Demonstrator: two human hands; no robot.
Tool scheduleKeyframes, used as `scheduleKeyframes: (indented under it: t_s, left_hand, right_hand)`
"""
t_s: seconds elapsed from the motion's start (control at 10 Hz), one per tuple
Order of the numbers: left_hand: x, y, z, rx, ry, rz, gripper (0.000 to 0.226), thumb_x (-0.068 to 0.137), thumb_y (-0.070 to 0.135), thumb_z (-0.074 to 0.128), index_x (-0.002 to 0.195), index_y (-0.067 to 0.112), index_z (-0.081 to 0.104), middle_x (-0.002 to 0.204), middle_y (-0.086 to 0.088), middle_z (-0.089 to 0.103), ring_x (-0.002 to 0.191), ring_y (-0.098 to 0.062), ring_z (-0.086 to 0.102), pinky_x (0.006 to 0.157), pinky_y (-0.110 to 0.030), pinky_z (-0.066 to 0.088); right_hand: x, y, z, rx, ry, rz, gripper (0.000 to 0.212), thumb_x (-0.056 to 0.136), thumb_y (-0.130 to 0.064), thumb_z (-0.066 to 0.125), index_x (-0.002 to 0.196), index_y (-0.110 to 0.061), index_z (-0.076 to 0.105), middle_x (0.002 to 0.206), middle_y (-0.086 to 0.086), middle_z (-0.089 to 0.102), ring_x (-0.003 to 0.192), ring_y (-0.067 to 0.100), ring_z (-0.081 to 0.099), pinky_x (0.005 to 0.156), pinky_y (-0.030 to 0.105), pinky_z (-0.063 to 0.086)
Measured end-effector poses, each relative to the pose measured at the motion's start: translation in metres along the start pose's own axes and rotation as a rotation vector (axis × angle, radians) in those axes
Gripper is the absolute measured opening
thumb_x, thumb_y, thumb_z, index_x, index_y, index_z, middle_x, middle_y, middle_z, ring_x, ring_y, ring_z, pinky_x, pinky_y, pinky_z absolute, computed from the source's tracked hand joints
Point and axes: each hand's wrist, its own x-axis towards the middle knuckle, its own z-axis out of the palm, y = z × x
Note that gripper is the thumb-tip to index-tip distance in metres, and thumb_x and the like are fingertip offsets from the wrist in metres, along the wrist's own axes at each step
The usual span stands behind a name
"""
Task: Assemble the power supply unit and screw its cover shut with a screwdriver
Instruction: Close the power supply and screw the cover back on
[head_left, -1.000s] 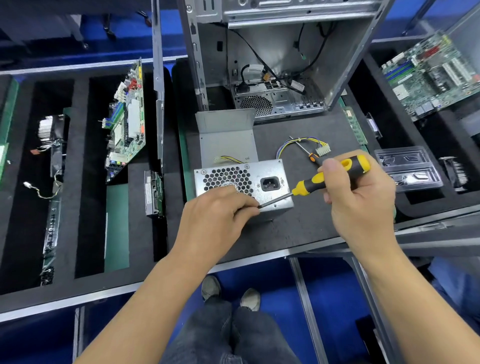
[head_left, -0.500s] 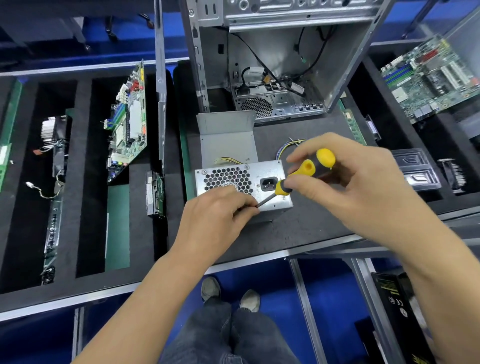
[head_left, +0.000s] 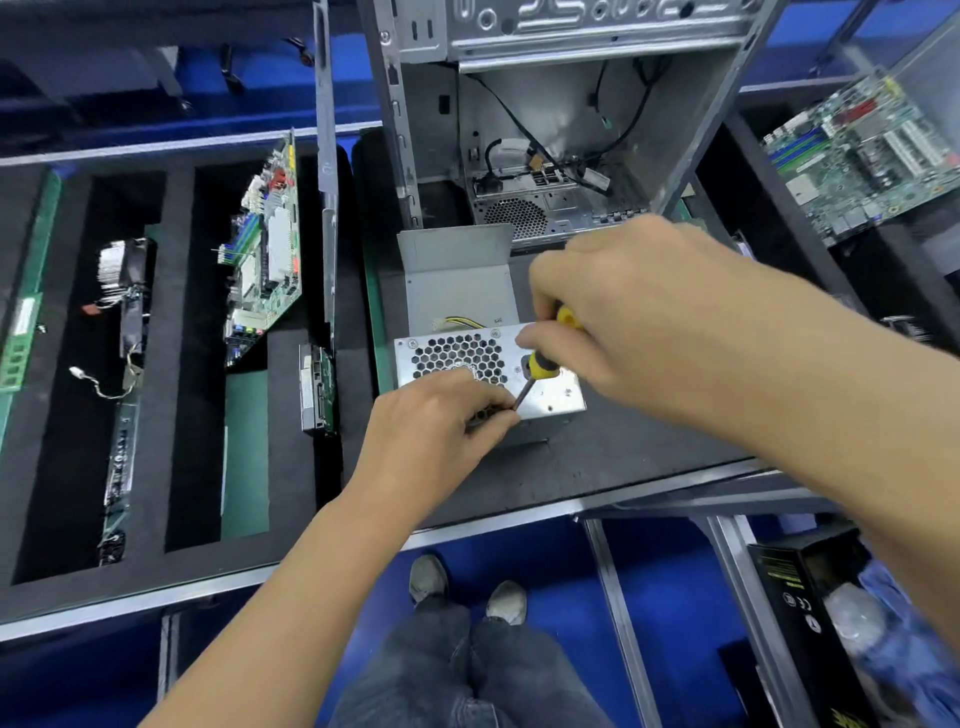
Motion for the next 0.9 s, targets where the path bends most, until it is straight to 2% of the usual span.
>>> scheduleKeyframes:
  t_s: [0.1,0.2,0.3,0.4,0.5,0.6,0.7,0.8,0.9]
  left_hand:
    - [0.0,0.001,0.0,-0.005,-0.012,-0.013,0.005,0.084,0.032,0.079,0.088,0.03,0.077,0.073,0.011,0.062,0.07,-0.013,0.059,0.06,-0.038,0.053]
    - [0.001,-0.001,-0.001,-0.009,-0.011,-0.005,0.004,0.084,0.033,0.079,0.086,0.03,0.076,0.07,0.012,0.058,0.066,-0.008,0.05,0.059,-0.038,0.052]
    - [0.002,-0.003,-0.002,-0.026,-0.046,-0.008,0.006,0.084,0.034,0.078,0.088,0.032,0.075,0.072,0.016,0.053,0.069,-0.004,0.047,0.062,-0.038,0.052]
    - [0.002,-0.003,-0.002,-0.006,-0.073,0.0,0.01,0.083,0.033,0.079,0.09,0.031,0.074,0.071,0.017,0.046,0.07,-0.002,0.041,0.062,-0.038,0.052]
    - [-0.001,-0.003,-0.001,-0.006,-0.048,0.0,0.012,0.081,0.03,0.082,0.09,0.029,0.075,0.072,0.017,0.049,0.069,-0.003,0.043,0.061,-0.039,0.052]
    - [-0.002,-0.002,0.0,-0.013,-0.03,-0.006,0.013,0.081,0.03,0.082,0.093,0.028,0.077,0.074,0.013,0.057,0.073,-0.008,0.052,0.063,-0.038,0.052]
    - [0.001,-0.004,-0.001,-0.026,-0.038,-0.019,0.013,0.082,0.032,0.081,0.094,0.028,0.077,0.074,0.016,0.053,0.071,-0.003,0.044,0.064,-0.036,0.051]
    - [0.001,-0.003,0.0,-0.04,-0.058,-0.036,0.012,0.082,0.032,0.081,0.094,0.029,0.077,0.079,0.011,0.063,0.074,-0.009,0.053,0.067,-0.039,0.053]
    - [-0.001,-0.002,0.0,-0.038,-0.04,-0.033,0.012,0.082,0.032,0.081,0.093,0.029,0.076,0.077,0.01,0.063,0.07,-0.007,0.048,0.066,-0.04,0.052]
  right_hand:
    - [0.008,-0.007,-0.007,-0.176,-0.076,0.01,0.042,0.095,-0.051,0.025,0.092,-0.018,0.051,0.077,0.003,0.042,0.08,0.034,0.053,0.069,0.038,0.043]
    - [0.011,-0.015,-0.013,-0.118,-0.203,-0.041,0.064,0.076,-0.045,0.018,0.111,-0.013,0.061,0.099,0.011,0.055,0.096,0.04,0.06,0.083,0.048,0.05]
    - [0.017,-0.012,-0.018,-0.146,-0.247,-0.031,0.061,0.074,-0.041,0.018,0.106,-0.012,0.061,0.08,0.006,0.041,0.085,0.037,0.056,0.076,0.044,0.047]
    - [0.018,-0.014,-0.014,-0.26,-0.228,-0.006,0.039,0.094,-0.042,0.03,0.094,-0.015,0.059,0.068,0.0,0.024,0.082,0.038,0.056,0.068,0.04,0.041]
    - [0.022,-0.014,-0.013,-0.274,-0.226,0.013,0.041,0.1,-0.044,0.046,0.068,-0.022,0.034,0.068,0.001,0.023,0.073,0.035,0.053,0.065,0.039,0.04]
    - [0.018,-0.006,-0.012,-0.179,-0.275,-0.03,0.028,0.095,-0.042,0.06,0.088,-0.023,0.04,0.088,0.002,0.039,0.07,0.028,0.049,0.07,0.041,0.049]
    - [0.017,-0.008,-0.013,-0.286,-0.224,-0.088,0.012,0.095,-0.021,0.06,0.091,-0.019,0.049,0.094,0.002,0.039,0.072,0.028,0.05,0.071,0.043,0.052]
    - [0.015,-0.016,-0.005,-0.388,-0.137,-0.161,0.038,0.101,-0.025,0.052,0.068,-0.019,0.033,0.071,0.0,0.025,0.053,0.02,0.027,0.054,0.033,0.034]
    - [0.018,-0.015,-0.007,-0.329,-0.156,-0.025,0.029,0.103,-0.038,0.049,0.096,-0.012,0.059,0.069,0.001,0.022,0.067,0.029,0.041,0.06,0.035,0.036]
